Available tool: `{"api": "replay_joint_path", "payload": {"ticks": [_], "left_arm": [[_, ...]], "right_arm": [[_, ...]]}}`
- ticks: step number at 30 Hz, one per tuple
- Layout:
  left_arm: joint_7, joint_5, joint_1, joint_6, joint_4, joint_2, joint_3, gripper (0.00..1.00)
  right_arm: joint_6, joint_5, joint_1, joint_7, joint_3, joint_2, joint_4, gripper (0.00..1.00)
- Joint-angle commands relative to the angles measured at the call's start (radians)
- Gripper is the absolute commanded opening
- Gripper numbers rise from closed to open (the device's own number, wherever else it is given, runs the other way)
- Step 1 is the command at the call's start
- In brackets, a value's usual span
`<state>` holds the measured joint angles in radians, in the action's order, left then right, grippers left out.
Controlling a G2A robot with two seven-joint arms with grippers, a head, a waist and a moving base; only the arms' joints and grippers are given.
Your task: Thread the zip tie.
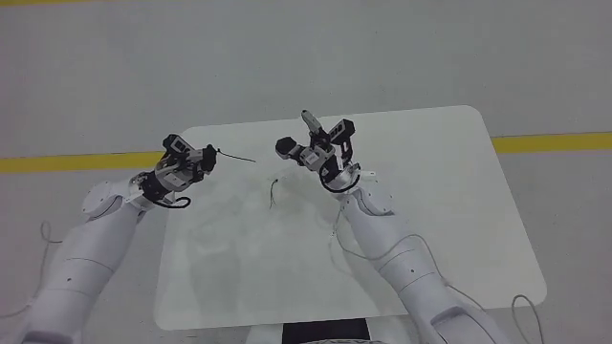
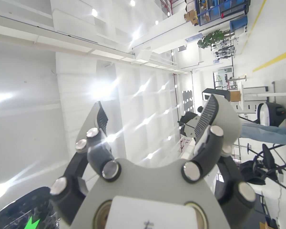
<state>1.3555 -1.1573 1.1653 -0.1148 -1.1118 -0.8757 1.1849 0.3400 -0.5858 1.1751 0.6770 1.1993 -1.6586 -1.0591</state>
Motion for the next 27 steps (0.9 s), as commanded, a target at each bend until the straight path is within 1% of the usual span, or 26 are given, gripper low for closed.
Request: {"api": "replay_joint_path", "payload": {"ticks": [1, 5, 8, 11, 13, 17, 20, 27], "left_arm": [[-0.005, 0.020, 0.007, 0.014, -0.020, 0.004, 0.010, 0.00], [-0.038, 0.035, 0.024, 0.071, -0.065, 0.010, 0.030, 0.00], [-0.055, 0.031, 0.041, 0.115, -0.111, 0.015, 0.048, 0.00], [-0.074, 0.038, 0.061, 0.135, -0.152, 0.020, 0.069, 0.00], [-0.082, 0.052, 0.075, 0.141, -0.181, 0.024, 0.084, 0.00], [-0.097, 0.069, 0.107, 0.147, -0.235, 0.030, 0.108, 0.00], [-0.104, 0.076, 0.127, 0.153, -0.266, 0.033, 0.124, 0.00], [-0.104, 0.076, 0.127, 0.153, -0.266, 0.033, 0.124, 0.00]], "right_arm": [[0.000, 0.036, 0.015, -0.022, 0.030, 0.008, -0.042, 1.00], [0.000, 0.067, 0.055, -0.048, 0.086, 0.018, -0.124, 1.00], [0.000, 0.081, 0.082, -0.062, 0.127, 0.021, -0.180, 1.00], [0.000, 0.098, 0.102, -0.073, 0.160, 0.020, -0.222, 1.00], [0.000, 0.103, 0.113, -0.079, 0.175, 0.017, -0.239, 1.00], [0.000, 0.115, 0.123, -0.080, 0.191, 0.010, -0.250, 1.00], [0.000, 0.121, 0.124, -0.078, 0.194, 0.007, -0.251, 1.00], [0.000, 0.121, 0.124, -0.078, 0.194, 0.007, -0.251, 1.00]]}}
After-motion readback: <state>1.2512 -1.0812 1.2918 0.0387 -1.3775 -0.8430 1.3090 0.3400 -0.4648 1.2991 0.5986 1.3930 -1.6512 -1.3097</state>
